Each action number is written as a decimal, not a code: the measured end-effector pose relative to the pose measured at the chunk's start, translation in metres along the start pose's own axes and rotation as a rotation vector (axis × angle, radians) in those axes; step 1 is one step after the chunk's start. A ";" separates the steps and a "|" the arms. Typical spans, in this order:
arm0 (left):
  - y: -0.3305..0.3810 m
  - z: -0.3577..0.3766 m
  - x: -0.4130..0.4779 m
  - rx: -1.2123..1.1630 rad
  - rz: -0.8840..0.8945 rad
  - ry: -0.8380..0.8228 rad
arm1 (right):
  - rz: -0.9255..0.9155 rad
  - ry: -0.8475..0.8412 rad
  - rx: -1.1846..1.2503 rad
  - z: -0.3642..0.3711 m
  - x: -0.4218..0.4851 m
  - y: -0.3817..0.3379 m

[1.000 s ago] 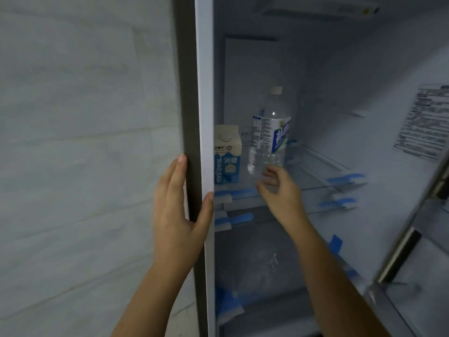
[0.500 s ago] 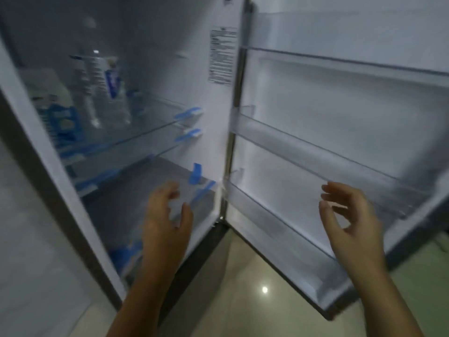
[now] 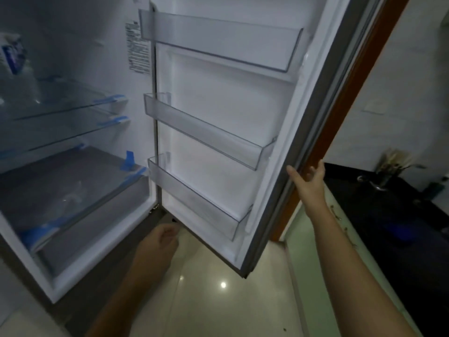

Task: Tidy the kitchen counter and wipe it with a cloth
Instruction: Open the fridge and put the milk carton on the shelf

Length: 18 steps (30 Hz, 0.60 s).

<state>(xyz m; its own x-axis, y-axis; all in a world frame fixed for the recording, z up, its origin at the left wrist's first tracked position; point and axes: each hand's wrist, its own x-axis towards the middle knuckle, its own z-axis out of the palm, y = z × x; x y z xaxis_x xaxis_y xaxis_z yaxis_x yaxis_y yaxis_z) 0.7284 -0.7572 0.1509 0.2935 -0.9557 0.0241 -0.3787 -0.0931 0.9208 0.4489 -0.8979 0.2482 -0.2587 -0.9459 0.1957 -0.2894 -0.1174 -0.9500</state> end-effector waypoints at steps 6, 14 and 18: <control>-0.010 -0.004 -0.042 0.085 -0.010 0.055 | 0.018 -0.001 0.029 0.017 -0.002 0.008; -0.051 -0.047 -0.082 0.169 -0.182 0.235 | -0.068 -0.031 0.010 0.075 -0.106 0.008; -0.062 -0.076 -0.095 0.161 -0.233 0.312 | -0.095 -0.059 -0.014 0.115 -0.158 0.000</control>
<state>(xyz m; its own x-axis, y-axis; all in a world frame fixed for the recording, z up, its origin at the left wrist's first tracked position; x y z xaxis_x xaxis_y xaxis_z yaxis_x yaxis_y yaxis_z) 0.7905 -0.6398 0.1212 0.6299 -0.7757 -0.0384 -0.3956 -0.3630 0.8436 0.5961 -0.7835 0.1893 -0.1753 -0.9468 0.2700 -0.3232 -0.2038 -0.9241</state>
